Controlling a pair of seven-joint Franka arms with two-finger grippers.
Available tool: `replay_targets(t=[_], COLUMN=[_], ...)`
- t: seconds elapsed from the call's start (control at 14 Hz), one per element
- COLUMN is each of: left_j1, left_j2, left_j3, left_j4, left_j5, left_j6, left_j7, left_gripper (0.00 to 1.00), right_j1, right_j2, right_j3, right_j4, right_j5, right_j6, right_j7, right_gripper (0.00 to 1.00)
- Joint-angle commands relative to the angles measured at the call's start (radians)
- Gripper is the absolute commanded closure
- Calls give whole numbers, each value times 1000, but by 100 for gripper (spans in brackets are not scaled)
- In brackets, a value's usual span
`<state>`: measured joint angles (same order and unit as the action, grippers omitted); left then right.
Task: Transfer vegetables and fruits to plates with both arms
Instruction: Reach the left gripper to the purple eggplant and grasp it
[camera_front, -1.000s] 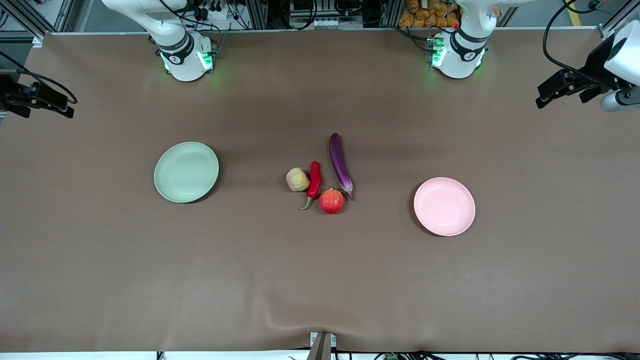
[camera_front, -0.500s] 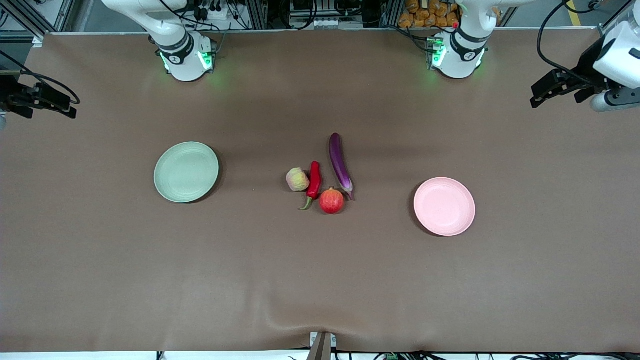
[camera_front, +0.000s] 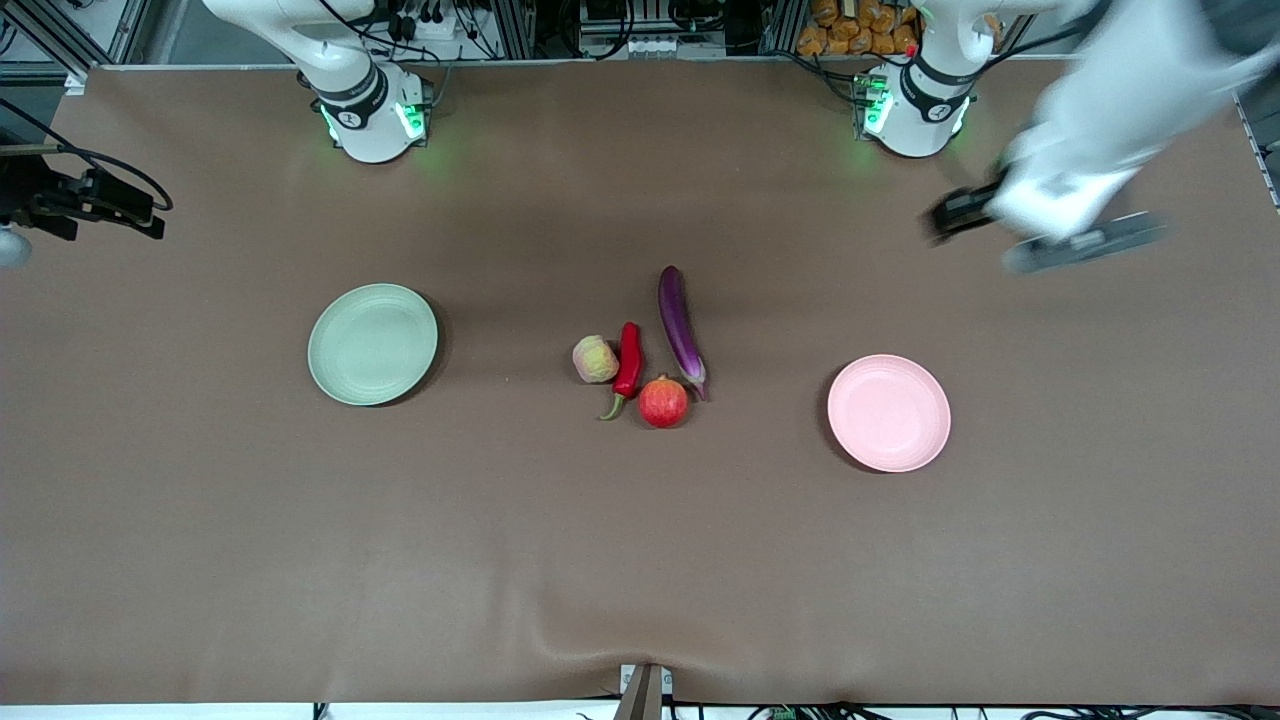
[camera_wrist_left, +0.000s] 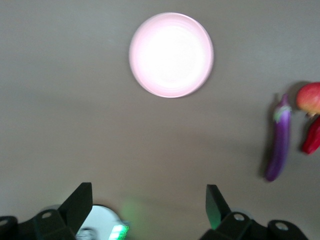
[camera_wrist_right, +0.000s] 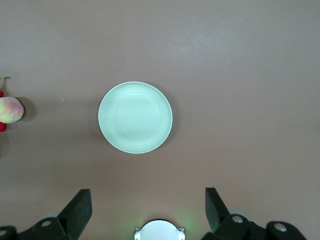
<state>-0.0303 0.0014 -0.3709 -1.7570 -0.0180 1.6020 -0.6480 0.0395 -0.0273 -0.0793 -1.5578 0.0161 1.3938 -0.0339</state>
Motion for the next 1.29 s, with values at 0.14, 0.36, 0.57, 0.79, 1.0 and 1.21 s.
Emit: replay_targets(t=[0.14, 0.36, 0.57, 0.79, 1.0, 1.21], left_j1=[-110, -235, -301, -326, -344, -349], left_j2=[271, 434, 563, 656, 712, 735], left_j3=[-122, -122, -122, -118, -117, -115], left_j4=[30, 31, 28, 25, 22, 22], left_j5=[47, 146, 263, 344, 410, 426], left_j6=[273, 471, 574, 670, 717, 740], left_j7=[-307, -502, -657, -777, -818, -819], left_gripper=[0, 0, 0, 0, 5, 49], right_j1=[5, 13, 17, 20, 25, 80], right_j2=[20, 33, 40, 67, 110, 142], right_j3=[-2, -2, -2, -2, -2, -2], right_j4=[16, 15, 15, 13, 13, 13], right_j5=[-2, -2, 24, 57, 120, 139], right_j6=[-12, -10, -10, -7, -4, 30], right_j7=[5, 9, 14, 16, 52, 126], right_gripper=[0, 0, 0, 0, 0, 0])
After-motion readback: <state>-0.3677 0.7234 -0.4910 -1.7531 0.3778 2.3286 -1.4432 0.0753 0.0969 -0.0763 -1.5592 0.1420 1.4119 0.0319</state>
